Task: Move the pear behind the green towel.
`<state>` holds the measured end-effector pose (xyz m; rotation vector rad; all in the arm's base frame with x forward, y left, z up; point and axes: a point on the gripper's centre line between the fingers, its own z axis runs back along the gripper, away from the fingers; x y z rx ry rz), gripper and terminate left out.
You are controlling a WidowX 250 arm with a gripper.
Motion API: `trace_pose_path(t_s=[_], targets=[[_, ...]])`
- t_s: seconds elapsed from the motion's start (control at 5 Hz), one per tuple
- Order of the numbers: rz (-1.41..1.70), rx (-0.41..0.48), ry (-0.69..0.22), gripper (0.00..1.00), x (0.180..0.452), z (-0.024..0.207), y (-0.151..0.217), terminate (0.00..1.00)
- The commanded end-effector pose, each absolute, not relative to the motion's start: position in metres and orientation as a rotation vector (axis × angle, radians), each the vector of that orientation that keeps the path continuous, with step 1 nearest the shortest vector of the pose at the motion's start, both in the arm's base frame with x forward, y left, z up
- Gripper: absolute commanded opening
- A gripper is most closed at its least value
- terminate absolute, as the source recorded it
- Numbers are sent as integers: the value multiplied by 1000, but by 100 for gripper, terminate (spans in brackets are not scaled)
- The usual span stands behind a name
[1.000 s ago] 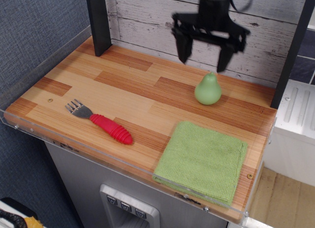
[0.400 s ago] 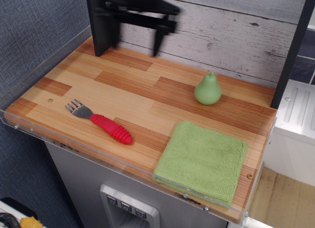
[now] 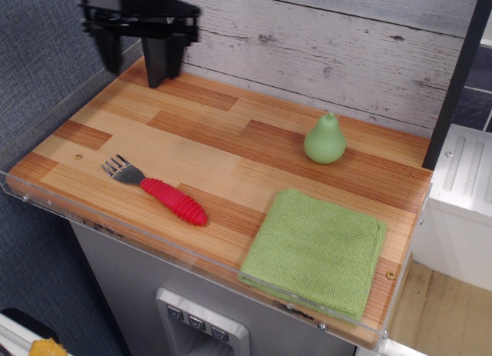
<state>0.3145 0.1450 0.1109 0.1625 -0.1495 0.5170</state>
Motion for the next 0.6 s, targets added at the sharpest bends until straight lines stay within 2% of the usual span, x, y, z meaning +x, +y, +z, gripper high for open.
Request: trace_pose_path(t_s=[0.0, 0.2, 0.4], targets=[[497, 197, -192, 100, 317, 113, 201, 0], [395, 206, -217, 100, 317, 106, 209, 0], [395, 206, -217, 100, 317, 106, 209, 100]])
